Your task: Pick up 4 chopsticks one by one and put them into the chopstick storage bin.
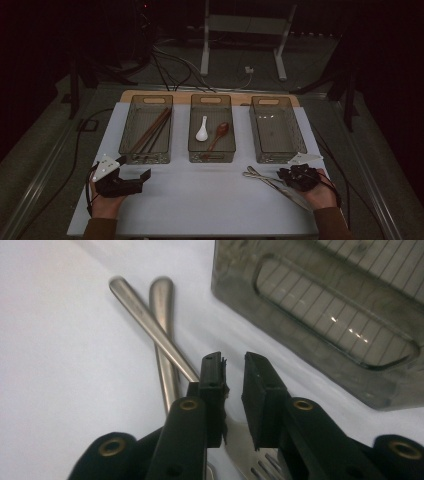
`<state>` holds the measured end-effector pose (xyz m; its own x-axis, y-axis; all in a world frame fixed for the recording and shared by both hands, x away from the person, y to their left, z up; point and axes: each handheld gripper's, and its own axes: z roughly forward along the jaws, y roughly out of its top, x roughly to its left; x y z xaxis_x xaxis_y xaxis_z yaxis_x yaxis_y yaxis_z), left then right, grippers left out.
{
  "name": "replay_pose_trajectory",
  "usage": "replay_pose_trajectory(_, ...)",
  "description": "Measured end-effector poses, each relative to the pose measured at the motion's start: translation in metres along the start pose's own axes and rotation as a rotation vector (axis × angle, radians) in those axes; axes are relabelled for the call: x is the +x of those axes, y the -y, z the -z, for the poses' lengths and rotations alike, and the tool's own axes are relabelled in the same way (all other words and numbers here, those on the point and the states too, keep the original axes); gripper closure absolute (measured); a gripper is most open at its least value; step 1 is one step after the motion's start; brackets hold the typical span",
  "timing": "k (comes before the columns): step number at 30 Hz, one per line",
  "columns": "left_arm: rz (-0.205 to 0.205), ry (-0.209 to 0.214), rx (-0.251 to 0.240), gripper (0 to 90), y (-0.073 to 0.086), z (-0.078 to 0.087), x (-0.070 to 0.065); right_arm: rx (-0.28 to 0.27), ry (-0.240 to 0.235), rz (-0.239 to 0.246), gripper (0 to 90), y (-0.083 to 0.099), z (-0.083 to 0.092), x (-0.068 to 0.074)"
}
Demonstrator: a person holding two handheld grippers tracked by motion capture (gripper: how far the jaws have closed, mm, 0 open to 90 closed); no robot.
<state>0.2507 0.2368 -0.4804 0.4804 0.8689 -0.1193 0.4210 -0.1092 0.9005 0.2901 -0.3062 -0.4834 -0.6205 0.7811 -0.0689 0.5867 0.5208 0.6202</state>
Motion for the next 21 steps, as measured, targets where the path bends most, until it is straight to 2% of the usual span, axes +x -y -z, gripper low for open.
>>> replay_pose_trajectory(4,0.002,-0.001,0.0,0.5,0.0,0.0,0.001,0.042,-0.012,0.032,67.5,0.001,-0.006,0.002)
replay_pose_trajectory(8,0.001,-0.001,0.0,0.5,0.0,0.0,0.0,0.081,-0.018,0.066,64.2,0.001,-0.013,0.003)
replay_pose_trajectory(13,0.002,-0.001,0.0,0.5,0.0,0.0,0.001,0.134,-0.037,0.096,64.4,0.002,-0.021,0.004)
replay_pose_trajectory(18,0.002,-0.001,0.0,0.5,0.0,0.0,0.001,0.141,-0.041,0.1,64.8,0.001,-0.026,0.003)
replay_pose_trajectory(21,0.003,-0.003,-0.001,0.5,0.0,0.0,0.001,0.147,-0.066,0.093,67.1,0.0,-0.027,0.0)
